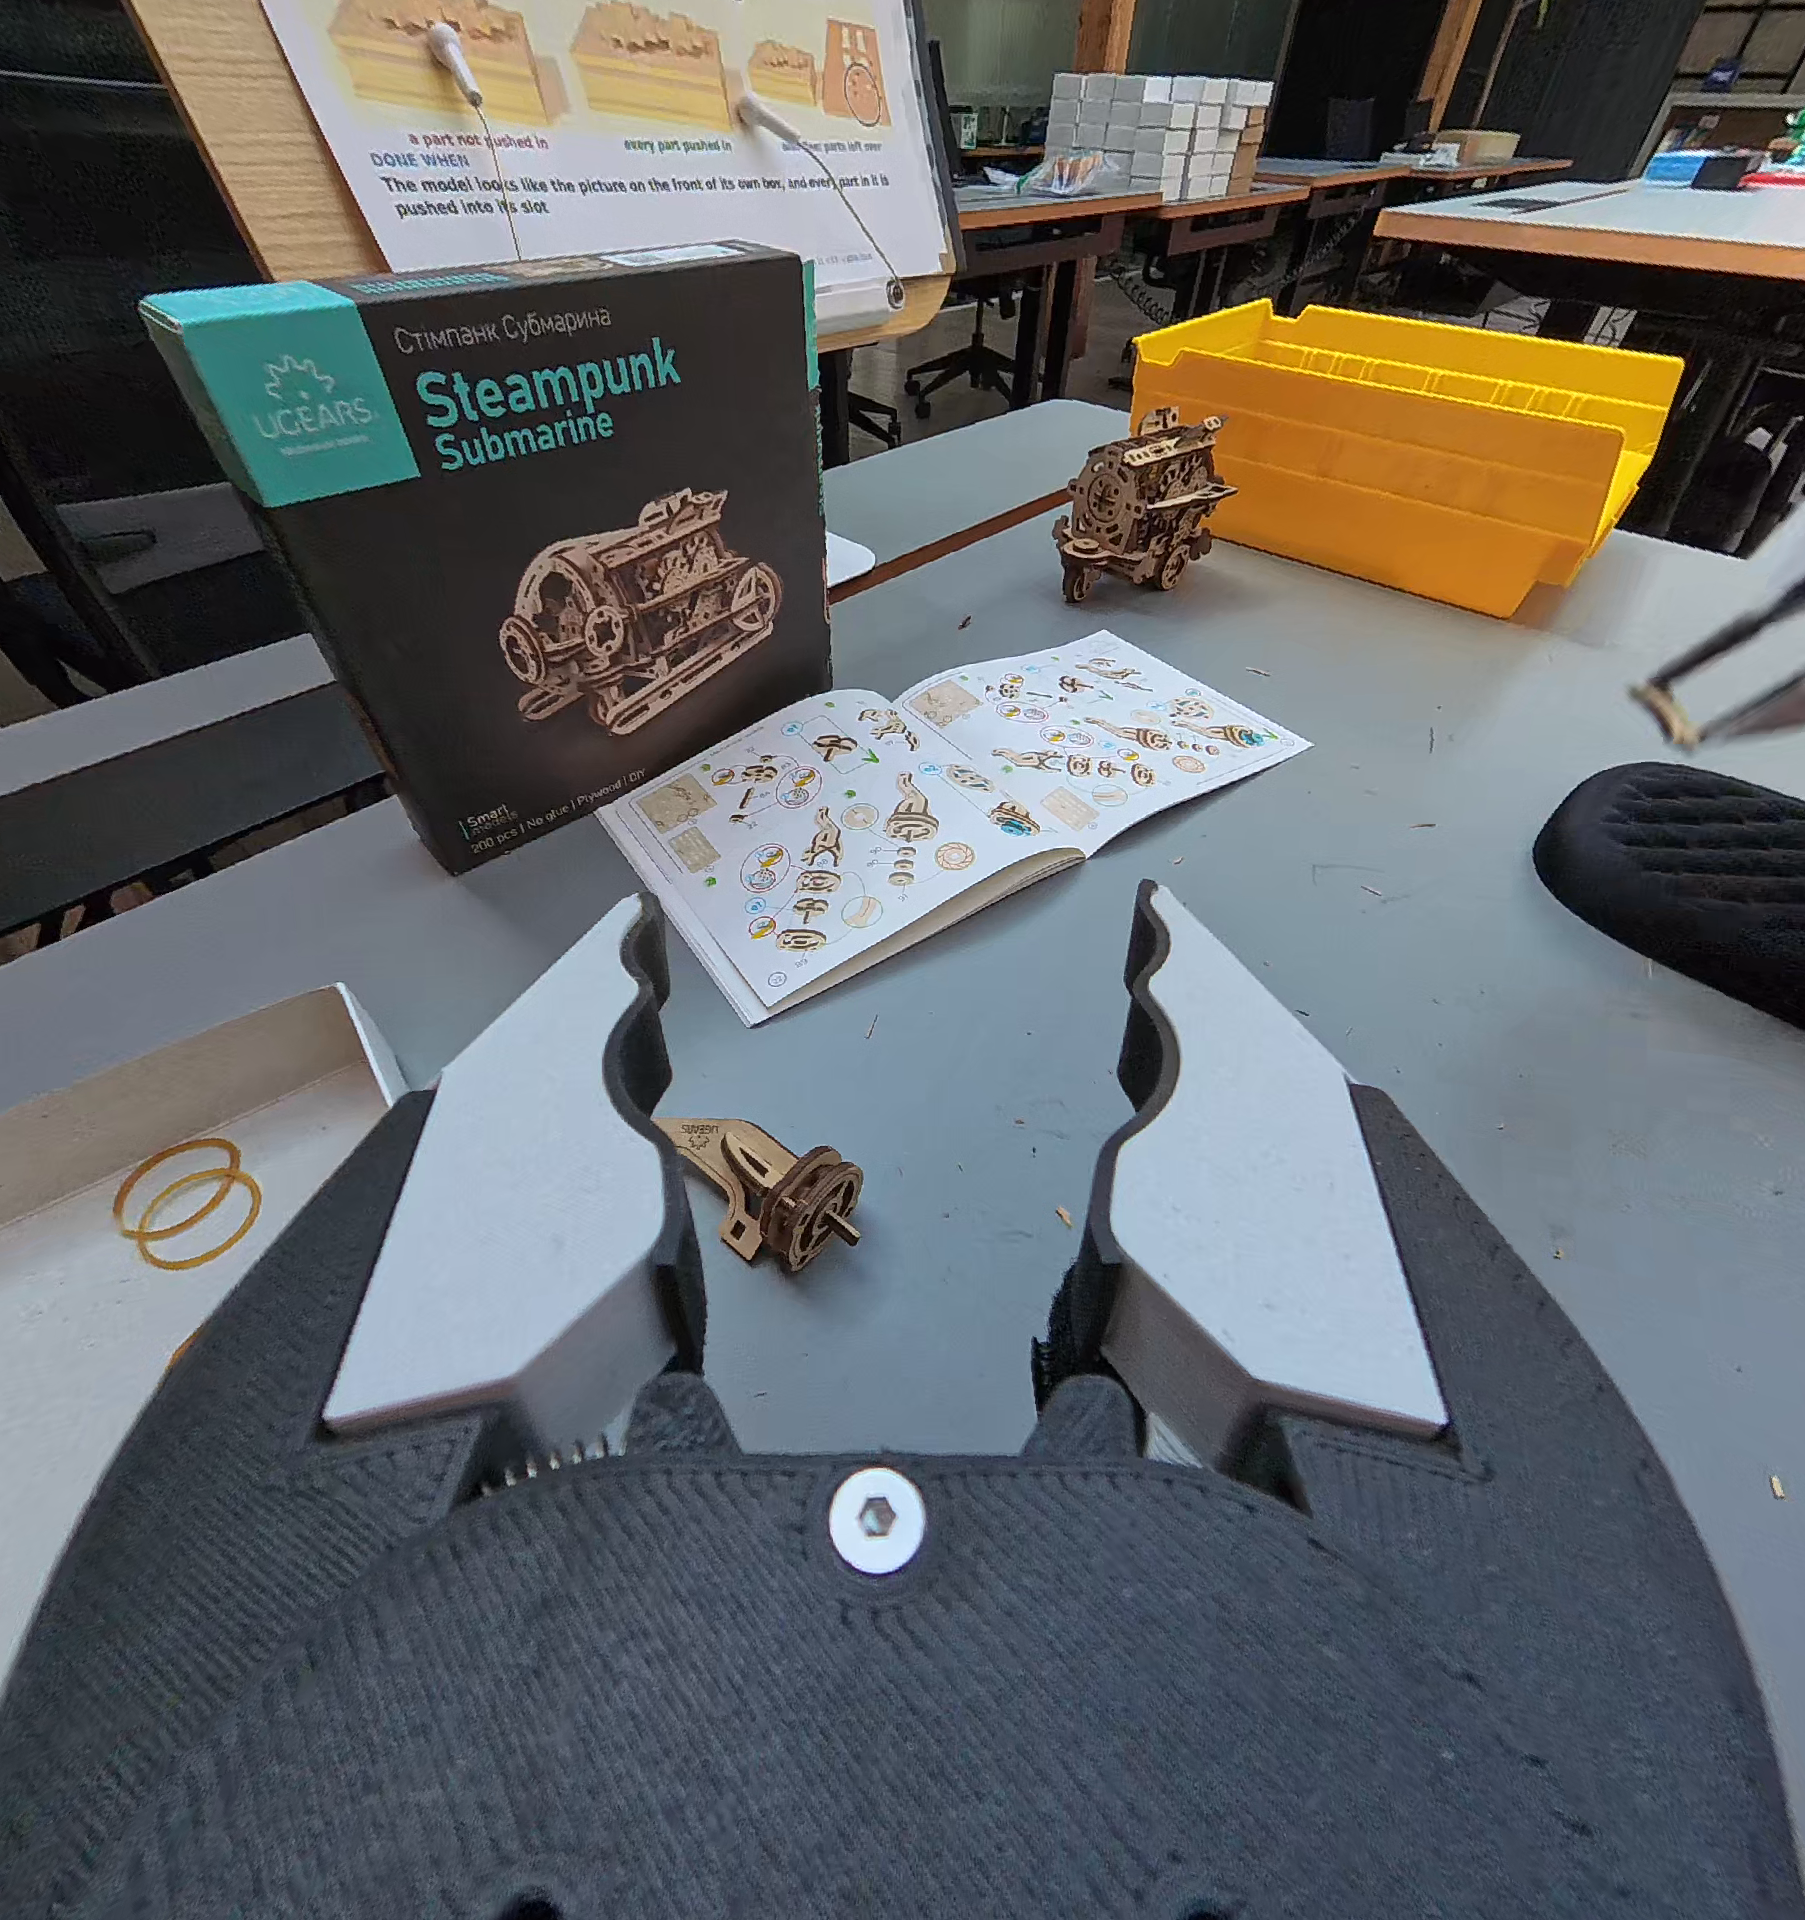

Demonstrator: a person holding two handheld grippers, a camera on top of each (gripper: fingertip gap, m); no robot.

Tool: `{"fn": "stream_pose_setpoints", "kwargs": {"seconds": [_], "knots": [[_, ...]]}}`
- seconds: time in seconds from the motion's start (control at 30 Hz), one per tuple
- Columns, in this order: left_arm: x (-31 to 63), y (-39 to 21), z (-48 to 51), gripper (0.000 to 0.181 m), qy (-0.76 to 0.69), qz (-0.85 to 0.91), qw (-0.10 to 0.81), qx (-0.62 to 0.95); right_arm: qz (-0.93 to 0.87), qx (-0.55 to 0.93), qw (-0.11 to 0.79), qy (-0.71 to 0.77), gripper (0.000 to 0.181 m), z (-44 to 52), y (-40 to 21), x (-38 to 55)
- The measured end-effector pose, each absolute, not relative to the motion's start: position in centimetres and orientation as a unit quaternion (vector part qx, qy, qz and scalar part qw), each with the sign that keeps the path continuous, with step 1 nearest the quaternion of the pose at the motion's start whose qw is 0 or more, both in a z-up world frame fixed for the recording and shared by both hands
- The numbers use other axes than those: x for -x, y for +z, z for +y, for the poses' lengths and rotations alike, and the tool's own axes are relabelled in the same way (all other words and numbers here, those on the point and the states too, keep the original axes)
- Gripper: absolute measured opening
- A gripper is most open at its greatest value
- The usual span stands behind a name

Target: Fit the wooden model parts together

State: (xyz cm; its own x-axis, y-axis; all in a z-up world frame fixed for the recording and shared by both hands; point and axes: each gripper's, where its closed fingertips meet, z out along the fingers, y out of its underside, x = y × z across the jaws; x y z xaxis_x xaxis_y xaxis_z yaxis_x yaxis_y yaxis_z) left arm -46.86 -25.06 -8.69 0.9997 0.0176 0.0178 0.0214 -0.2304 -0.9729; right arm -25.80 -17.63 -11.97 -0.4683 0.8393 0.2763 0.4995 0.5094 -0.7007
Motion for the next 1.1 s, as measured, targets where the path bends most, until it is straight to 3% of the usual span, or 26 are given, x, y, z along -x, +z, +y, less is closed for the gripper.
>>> {"fn": "stream_pose_setpoints", "kwargs": {"seconds": [0.03,0.13,0.27,0.5,0.63,0.73,0.83,0.93,1.0,1.1], "knots": [[46.9,-8.6,-25.1,0.088,-0.001,-0.011,0.621,0.784,-0.777,0.445,0.369,0.249,0.016,-12.8,-8.5,24.7],[46.6,-8.4,-25.1,0.088,-0.006,-0.007,0.622,0.783,-0.639,0.581,0.465,0.194,0.016,3.2,-0.6,18.0],[46.5,-7.9,-25.1,0.088,-0.004,-0.003,0.624,0.781,-0.509,0.770,0.362,0.133,0.016,19.2,-4.9,9.8],[47.3,-6.9,-26.1,0.086,-0.011,-0.025,0.622,0.783,-0.492,0.851,0.180,0.020,0.016,25.4,-16.3,5.4],[47.1,-7.1,-27.8,0.084,-0.008,-0.025,0.592,0.805,-0.487,0.857,0.167,0.022,0.024,25.9,-17.6,6.0],[46.0,-7.6,-30.4,0.083,0.001,-0.011,0.561,0.827,-0.492,0.838,0.234,0.015,0.028,26.2,-14.9,6.3],[44.5,-9.0,-34.2,0.078,0.012,0.006,0.521,0.853,-0.497,0.782,0.376,0.014,0.029,23.1,-8.3,7.9],[42.7,-11.5,-38.1,0.070,0.008,0.018,0.474,0.880,-0.578,0.642,0.480,0.154,0.029,10.4,-2.6,15.1],[41.5,-12.3,-39.6,0.067,0.000,0.018,0.472,0.882,-0.676,0.518,0.446,0.274,0.029,-2.4,-2.8,20.8],[39.5,-12.7,-40.7,0.067,-0.031,0.014,0.486,0.873,-0.793,0.345,0.295,0.407,0.026,-21.2,-7.8,25.4]]}}
